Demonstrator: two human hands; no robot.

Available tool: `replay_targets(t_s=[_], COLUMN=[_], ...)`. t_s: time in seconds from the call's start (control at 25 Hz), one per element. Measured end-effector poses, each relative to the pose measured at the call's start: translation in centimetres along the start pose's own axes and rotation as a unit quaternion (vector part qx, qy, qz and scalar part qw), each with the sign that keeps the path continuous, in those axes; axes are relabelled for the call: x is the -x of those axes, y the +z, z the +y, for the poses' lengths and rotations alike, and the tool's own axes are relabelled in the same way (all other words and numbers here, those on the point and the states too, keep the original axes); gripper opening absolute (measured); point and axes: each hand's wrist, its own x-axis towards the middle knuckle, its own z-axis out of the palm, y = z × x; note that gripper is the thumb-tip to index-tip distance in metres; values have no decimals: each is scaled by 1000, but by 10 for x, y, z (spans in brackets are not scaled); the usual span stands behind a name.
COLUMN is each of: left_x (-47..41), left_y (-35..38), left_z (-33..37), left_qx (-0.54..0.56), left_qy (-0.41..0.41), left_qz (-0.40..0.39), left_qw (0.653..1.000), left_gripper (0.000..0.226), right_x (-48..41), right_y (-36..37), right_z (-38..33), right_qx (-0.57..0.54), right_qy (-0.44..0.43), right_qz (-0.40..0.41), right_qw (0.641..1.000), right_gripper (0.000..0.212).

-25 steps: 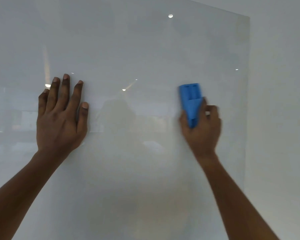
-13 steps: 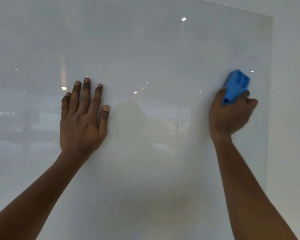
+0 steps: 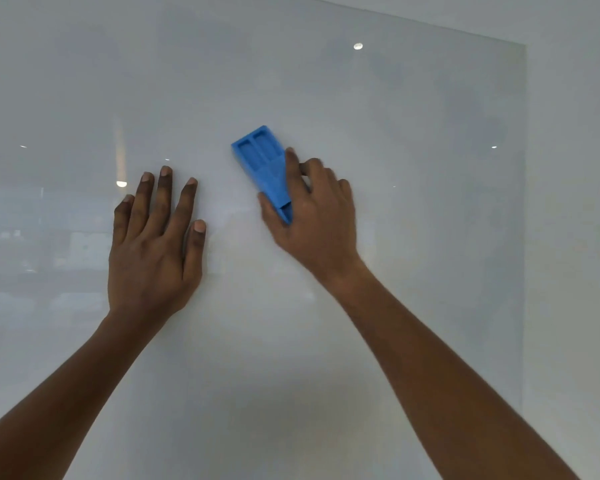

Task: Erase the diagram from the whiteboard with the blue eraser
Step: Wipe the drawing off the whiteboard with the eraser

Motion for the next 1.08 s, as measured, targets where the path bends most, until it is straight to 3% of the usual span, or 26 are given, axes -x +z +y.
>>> replay_targets(t_s=[0.08,0.16,0.32,0.56,0.72,0.92,1.0,1.08], left_x=[0,0,1,1,1,1,1,1], left_y=[0,1,2,1,2,0,0,0], left_z=[0,0,3,4,6,1,0,0], left_qx=[-2,-6,-13,-22,-24,-13,-5,-4], left_qy=[2,2,-3,-7,-4,-1,-1,1], left_qz=[3,2,0,-4,5,2,3,8], left_qw=[1000,1000,1000,1000,1000,1000,1000,1000], left_gripper=[61,61,62,62,61,61,60,60], right_x=[1,7,20,-9,-47,-59,-40,-22], right_y=[-8,-22,-49,-33,-14,13,13,6], right_z=[43,99,188,178,113,-29,-50,-40], right_qx=[26,51,53,45,50,-31,-31,-12], right_qy=[42,143,386,493,428,162,61,22], right_qz=[28,34,55,98,53,-15,-36,-42], right_qw=[998,988,919,863,901,986,997,999], right_gripper=[61,63,68,61,67,66,64,62])
